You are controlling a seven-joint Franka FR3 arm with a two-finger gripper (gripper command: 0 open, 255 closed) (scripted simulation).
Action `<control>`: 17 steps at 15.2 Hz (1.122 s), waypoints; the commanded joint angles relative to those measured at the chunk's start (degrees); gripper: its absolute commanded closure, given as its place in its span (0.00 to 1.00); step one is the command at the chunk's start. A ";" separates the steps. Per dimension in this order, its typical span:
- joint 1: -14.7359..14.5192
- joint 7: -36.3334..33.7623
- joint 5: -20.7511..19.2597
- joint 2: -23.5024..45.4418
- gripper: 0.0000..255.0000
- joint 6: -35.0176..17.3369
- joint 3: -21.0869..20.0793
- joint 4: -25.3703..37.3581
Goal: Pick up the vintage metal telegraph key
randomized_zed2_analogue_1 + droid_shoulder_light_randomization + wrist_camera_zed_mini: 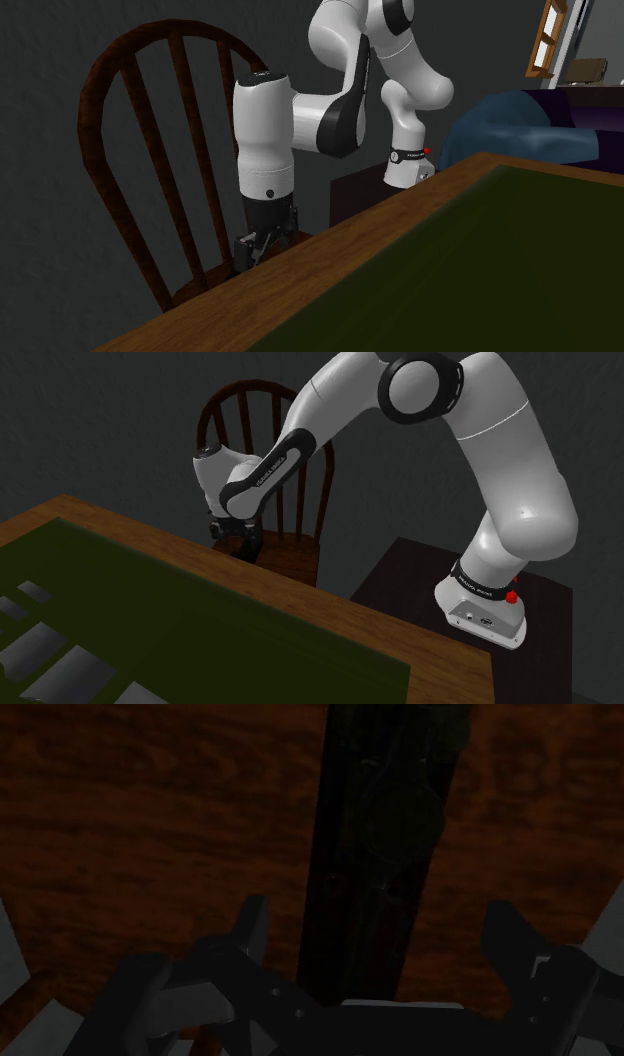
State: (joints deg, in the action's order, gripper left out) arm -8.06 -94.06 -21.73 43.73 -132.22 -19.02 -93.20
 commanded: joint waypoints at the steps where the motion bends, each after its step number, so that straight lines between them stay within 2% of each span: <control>1: -0.39 -0.36 -0.41 1.59 0.00 -0.74 0.48 0.88; 6: -0.83 -0.75 -1.02 3.62 0.00 -2.21 1.09 1.45; 7: -0.80 -0.68 -0.99 3.64 1.00 -2.09 1.08 1.58; 17: -0.70 -0.64 -0.86 3.05 1.00 -1.81 0.92 1.27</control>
State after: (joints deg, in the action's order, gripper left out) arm -8.75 -94.73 -22.67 46.99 -134.27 -18.00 -91.96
